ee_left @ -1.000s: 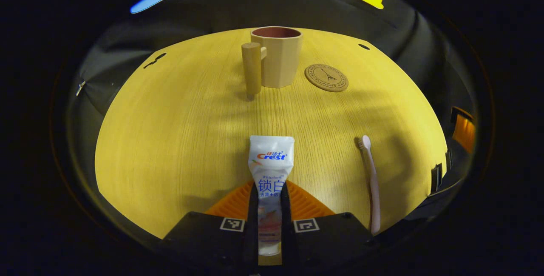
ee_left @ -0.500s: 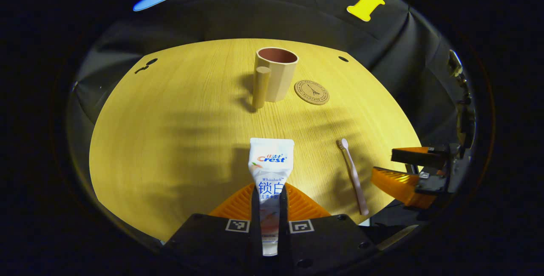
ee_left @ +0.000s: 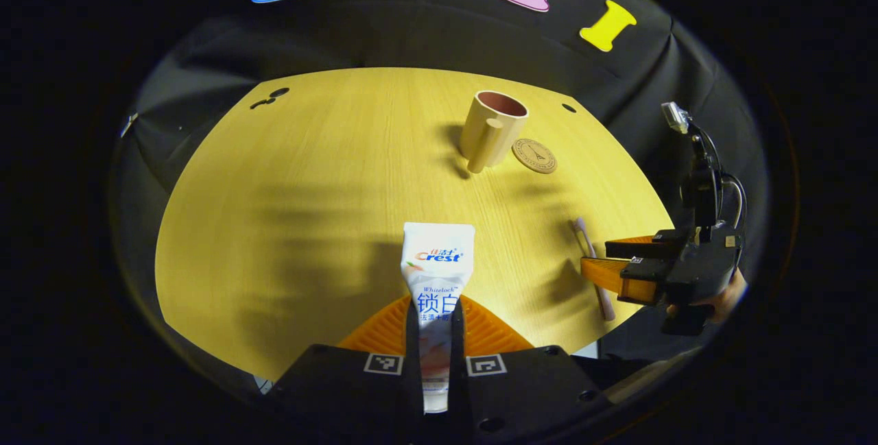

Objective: Put the toothbrush and toothpaste on the desktop into the cup, then pick up the cup and place it on the coaster on the desktop.

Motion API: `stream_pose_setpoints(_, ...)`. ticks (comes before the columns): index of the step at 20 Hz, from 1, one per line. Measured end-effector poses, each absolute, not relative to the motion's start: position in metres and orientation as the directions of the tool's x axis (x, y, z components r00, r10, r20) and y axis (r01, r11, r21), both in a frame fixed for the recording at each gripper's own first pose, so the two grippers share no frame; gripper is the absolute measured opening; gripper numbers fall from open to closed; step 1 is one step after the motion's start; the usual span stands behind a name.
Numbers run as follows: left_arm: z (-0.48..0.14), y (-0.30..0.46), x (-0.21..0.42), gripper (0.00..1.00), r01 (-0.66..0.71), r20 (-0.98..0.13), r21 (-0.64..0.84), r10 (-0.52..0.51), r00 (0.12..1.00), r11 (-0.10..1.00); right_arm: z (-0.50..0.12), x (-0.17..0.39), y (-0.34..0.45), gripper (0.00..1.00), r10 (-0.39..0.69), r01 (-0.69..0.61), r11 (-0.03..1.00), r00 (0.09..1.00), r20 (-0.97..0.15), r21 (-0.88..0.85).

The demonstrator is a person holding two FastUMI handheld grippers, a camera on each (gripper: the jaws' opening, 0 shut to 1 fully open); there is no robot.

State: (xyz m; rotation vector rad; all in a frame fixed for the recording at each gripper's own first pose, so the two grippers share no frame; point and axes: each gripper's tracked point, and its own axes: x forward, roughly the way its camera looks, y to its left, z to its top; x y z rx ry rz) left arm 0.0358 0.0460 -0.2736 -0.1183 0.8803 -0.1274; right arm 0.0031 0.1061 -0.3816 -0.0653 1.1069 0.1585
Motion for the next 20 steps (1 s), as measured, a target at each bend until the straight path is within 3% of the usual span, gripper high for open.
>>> stream_pose_setpoints(2,-0.274,0.052,0.034,0.19,0.055,-0.755,-0.165,-0.162,0.635,0.985,-0.387,-0.001,0.110,0.64,0.102,-0.129,0.990,0.400,-0.911,0.054)
stream_pose_setpoints(3,-0.275,0.054,0.033,0.19,0.051,-0.755,-0.168,-0.162,0.635,0.984,-0.385,0.003,0.109,0.51,0.090,-0.107,0.993,0.422,-0.902,0.049)
stream_pose_setpoints(4,-0.275,0.056,0.031,0.19,0.050,-0.754,-0.170,-0.162,0.637,0.984,-0.390,0.006,0.109,0.53,0.090,-0.101,0.994,0.417,-0.905,0.052)
stream_pose_setpoints(7,-0.277,0.059,0.029,0.19,0.050,-0.751,-0.170,-0.162,0.639,0.984,-0.389,0.008,0.106,0.38,0.087,-0.106,0.993,0.435,-0.896,0.045)
stream_pose_setpoints(9,-0.277,0.058,0.028,0.19,0.050,-0.751,-0.172,-0.164,0.640,0.984,-0.381,0.006,0.105,0.12,0.080,-0.086,0.995,0.443,-0.893,0.047)
stream_pose_setpoints(10,-0.277,0.057,0.028,0.19,0.051,-0.749,-0.175,-0.166,0.641,0.983,-0.390,0.007,0.106,0.08,0.075,-0.078,0.996,0.445,-0.892,0.044)
stream_pose_setpoints(12,-0.272,0.056,0.029,0.14,0.056,-0.740,-0.183,-0.175,0.649,0.982,-0.388,0.007,0.106,0.06,0.078,-0.071,0.996,0.455,-0.887,0.052)
stream_pose_setpoints(14,-0.266,0.051,0.032,0.19,0.062,-0.728,-0.190,-0.183,0.661,0.980,-0.384,0.007,0.109,0.06,0.111,-0.032,0.994,0.474,-0.874,0.109)
stream_pose_setpoints(16,-0.258,0.045,0.039,0.19,0.064,-0.708,-0.200,-0.190,0.681,0.978,-0.370,0.013,0.110,0.06,0.148,0.006,0.984,0.544,-0.826,0.180)
stream_pose_setpoints(20,-0.231,0.039,0.056,0.19,0.078,-0.639,-0.213,-0.199,0.743,0.974,-0.323,0.030,0.116,0.06,0.224,-0.035,0.960,0.686,-0.692,0.276)
